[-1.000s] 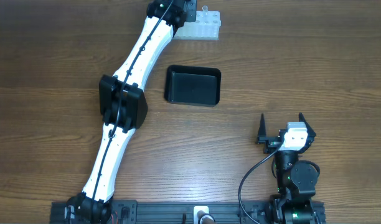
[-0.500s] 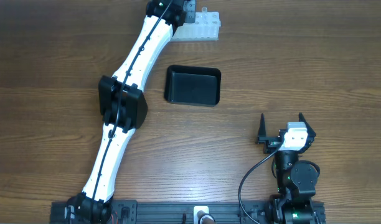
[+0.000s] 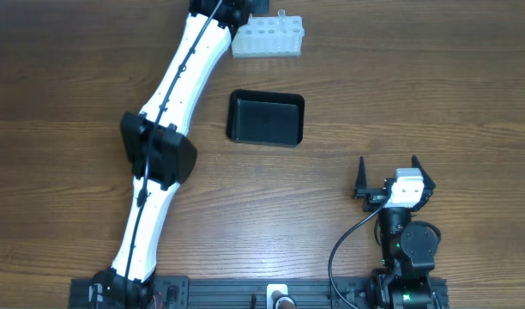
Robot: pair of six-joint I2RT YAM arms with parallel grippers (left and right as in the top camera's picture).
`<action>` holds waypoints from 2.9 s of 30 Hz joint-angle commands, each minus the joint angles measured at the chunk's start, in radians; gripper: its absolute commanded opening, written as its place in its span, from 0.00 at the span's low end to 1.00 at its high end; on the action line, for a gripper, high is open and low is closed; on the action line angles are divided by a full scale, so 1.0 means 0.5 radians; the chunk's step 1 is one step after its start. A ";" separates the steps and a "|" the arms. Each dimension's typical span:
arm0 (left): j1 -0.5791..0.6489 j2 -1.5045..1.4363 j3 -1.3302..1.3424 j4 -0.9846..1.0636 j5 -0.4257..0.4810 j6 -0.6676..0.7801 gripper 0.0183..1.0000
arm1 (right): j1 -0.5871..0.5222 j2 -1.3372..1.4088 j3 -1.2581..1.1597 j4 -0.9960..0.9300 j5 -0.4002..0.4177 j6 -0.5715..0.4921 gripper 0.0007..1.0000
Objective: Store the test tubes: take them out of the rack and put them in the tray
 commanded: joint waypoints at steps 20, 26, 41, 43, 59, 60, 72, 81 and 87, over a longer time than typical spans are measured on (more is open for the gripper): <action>-0.148 -0.381 0.099 -1.440 0.406 -0.364 0.02 | -0.013 -0.021 -0.011 -0.007 -0.010 -0.009 0.99; -0.150 -0.291 0.138 -1.685 0.575 -0.354 0.02 | -0.013 -0.021 -0.011 -0.007 -0.010 -0.009 0.99; -0.127 0.047 0.218 -1.685 0.710 -0.363 0.02 | -0.013 -0.021 -0.011 -0.007 -0.010 -0.009 0.99; -0.112 0.074 0.218 -1.685 0.710 -0.363 0.02 | -0.013 -0.021 -0.011 -0.007 -0.009 -0.009 0.99; -0.036 0.134 -0.040 -1.685 0.680 -0.347 0.02 | -0.013 -0.021 -0.011 -0.007 -0.010 -0.009 0.99; -0.036 0.140 -0.047 -1.685 0.672 -0.347 0.02 | -0.013 -0.021 -0.011 -0.007 -0.010 -0.009 0.99; -0.061 0.266 -0.046 -1.607 0.673 -0.347 0.02 | -0.013 -0.021 -0.011 -0.007 -0.010 -0.009 0.99; -0.072 0.317 -0.046 -1.554 0.671 -0.347 0.02 | -0.013 -0.021 -0.011 -0.007 -0.010 -0.009 0.99; -0.072 0.373 -0.046 -1.536 0.665 -0.347 0.02 | -0.013 -0.021 -0.011 -0.007 -0.010 -0.009 0.99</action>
